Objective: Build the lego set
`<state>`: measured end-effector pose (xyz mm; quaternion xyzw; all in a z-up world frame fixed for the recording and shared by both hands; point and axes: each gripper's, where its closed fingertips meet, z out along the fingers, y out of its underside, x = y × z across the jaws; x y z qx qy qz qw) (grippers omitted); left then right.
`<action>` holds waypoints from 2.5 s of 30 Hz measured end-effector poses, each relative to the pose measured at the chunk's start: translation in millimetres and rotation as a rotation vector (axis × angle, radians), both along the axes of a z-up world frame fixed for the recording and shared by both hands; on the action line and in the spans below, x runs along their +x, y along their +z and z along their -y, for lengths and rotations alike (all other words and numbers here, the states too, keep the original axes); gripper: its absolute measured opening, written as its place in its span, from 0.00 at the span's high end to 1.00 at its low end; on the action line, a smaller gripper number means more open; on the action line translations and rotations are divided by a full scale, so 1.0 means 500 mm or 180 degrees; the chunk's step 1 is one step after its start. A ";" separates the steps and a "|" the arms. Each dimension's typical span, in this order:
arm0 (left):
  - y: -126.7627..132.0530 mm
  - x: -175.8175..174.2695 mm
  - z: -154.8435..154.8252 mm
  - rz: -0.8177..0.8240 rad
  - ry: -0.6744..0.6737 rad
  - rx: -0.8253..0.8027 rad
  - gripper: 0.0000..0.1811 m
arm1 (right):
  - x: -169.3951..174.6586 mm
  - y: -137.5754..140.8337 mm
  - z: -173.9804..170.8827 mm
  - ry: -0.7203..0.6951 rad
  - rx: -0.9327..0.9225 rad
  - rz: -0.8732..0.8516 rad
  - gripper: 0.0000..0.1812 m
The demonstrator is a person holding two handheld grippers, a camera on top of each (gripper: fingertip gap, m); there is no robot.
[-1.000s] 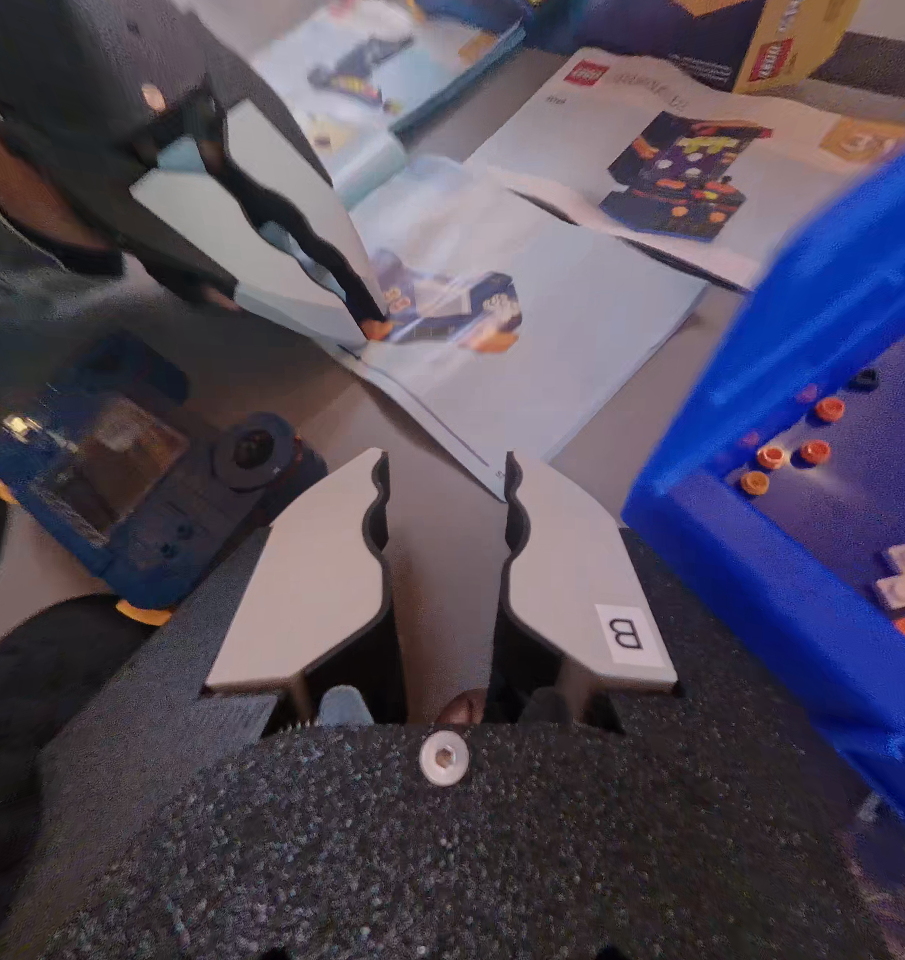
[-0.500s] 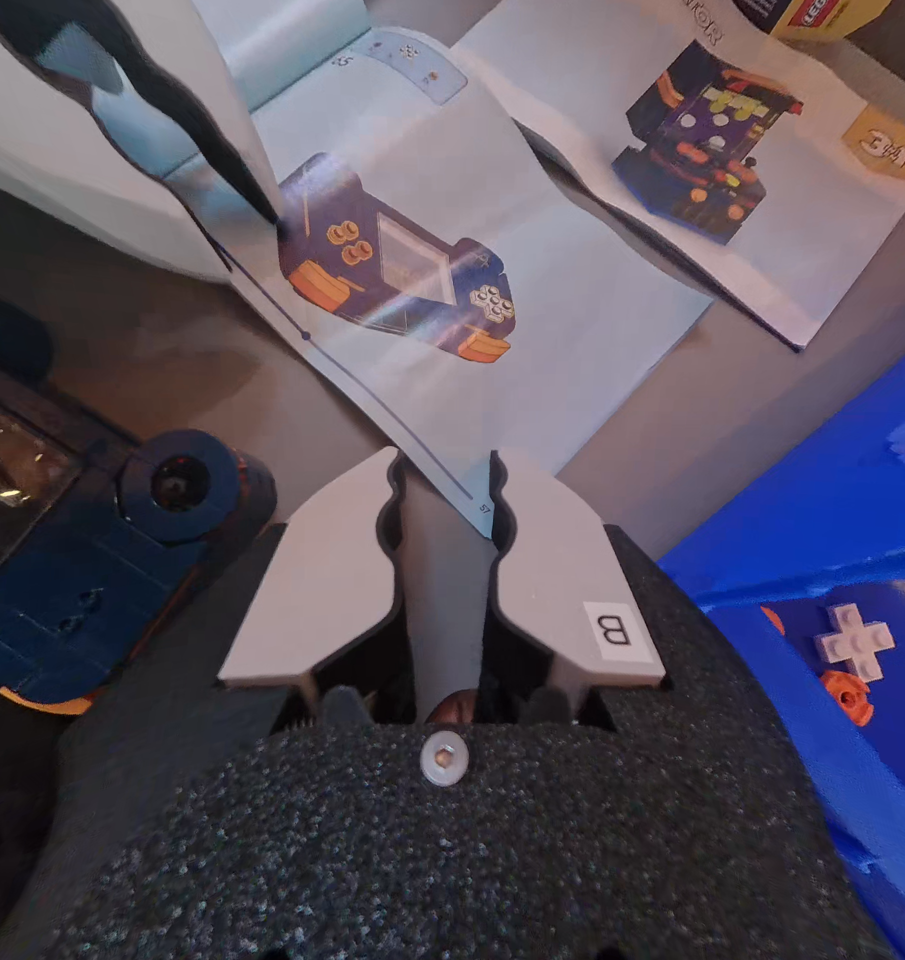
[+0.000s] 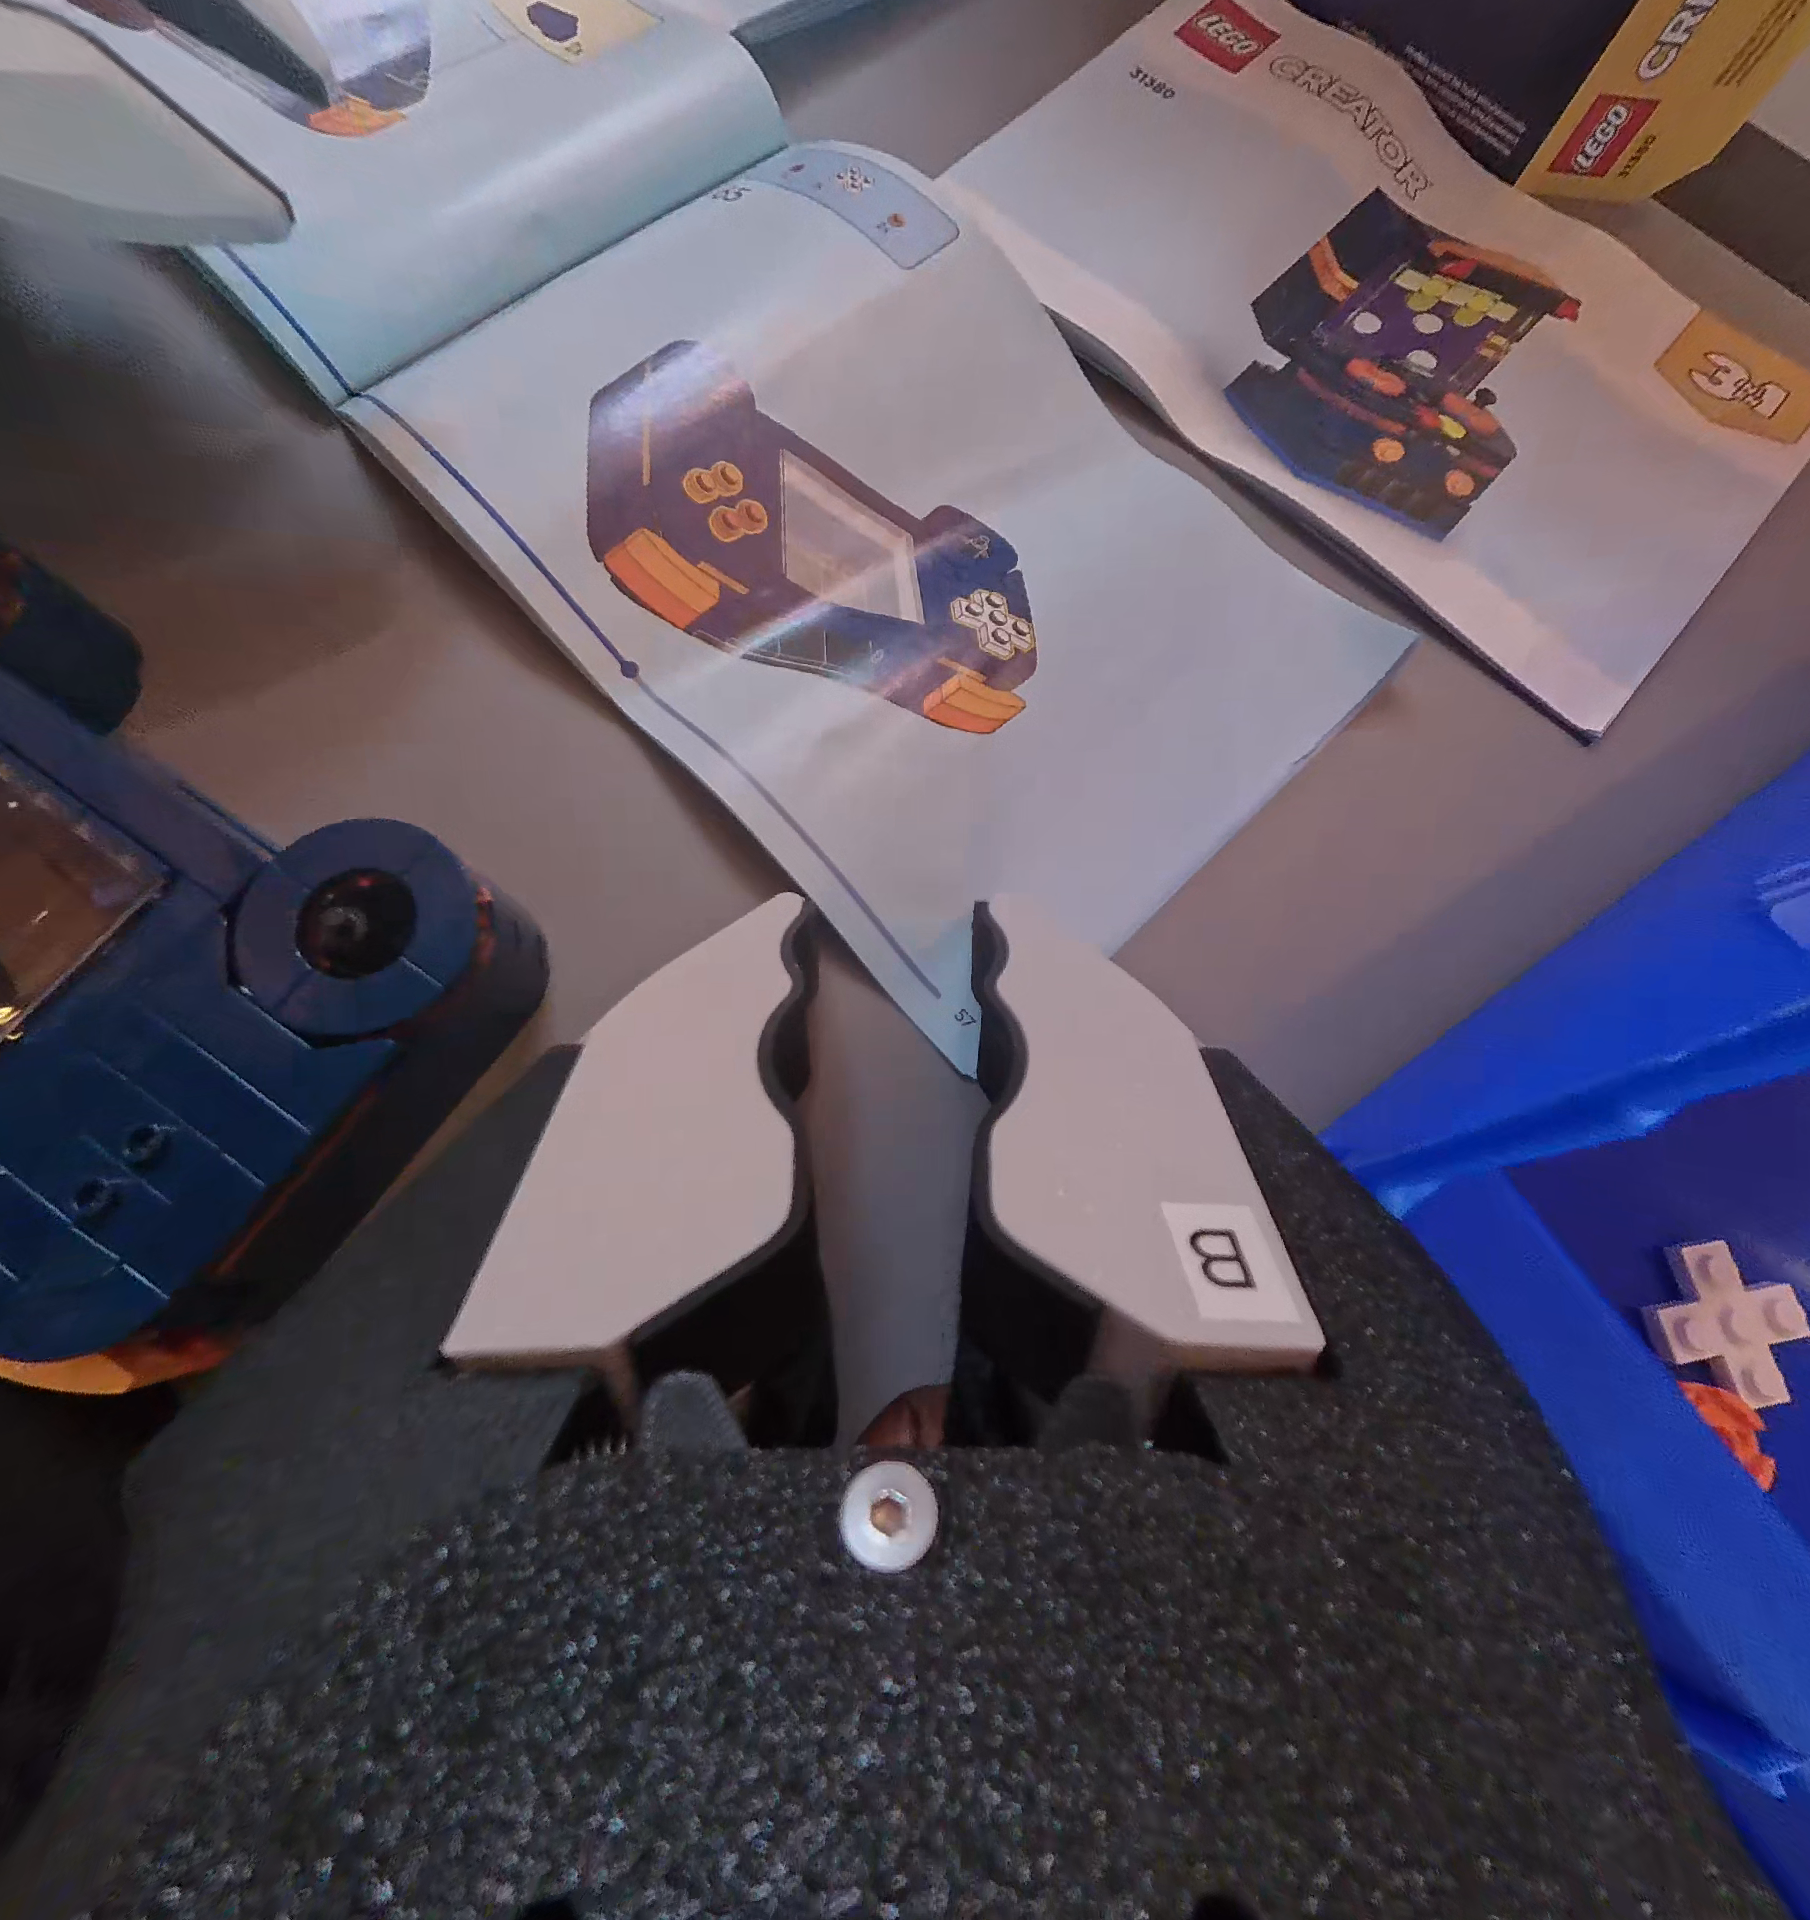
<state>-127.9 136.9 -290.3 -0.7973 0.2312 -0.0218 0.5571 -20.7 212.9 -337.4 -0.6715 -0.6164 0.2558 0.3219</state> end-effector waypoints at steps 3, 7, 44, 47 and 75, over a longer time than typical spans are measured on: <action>0.009 0.000 0.001 0.0157 -0.0030 0.0041 0.91 | 0.000 0.003 0.003 0.0047 0.0018 -0.0038 0.86; 0.014 0.004 0.006 0.0243 -0.0114 0.0058 0.89 | -0.011 0.053 0.007 0.0174 0.0129 -0.0590 0.90; -0.044 0.171 0.261 0.0413 -0.1571 -0.1599 0.60 | -0.082 0.033 0.136 0.1643 0.0336 0.0419 0.73; -0.045 0.170 0.263 0.0355 -0.1484 -0.1613 0.60 | -0.054 0.054 0.148 0.1410 -0.0358 0.0442 0.75; -0.059 0.236 0.257 0.0313 -0.1510 -0.1754 0.61 | 0.009 0.076 0.218 0.1506 -0.0570 0.0586 0.66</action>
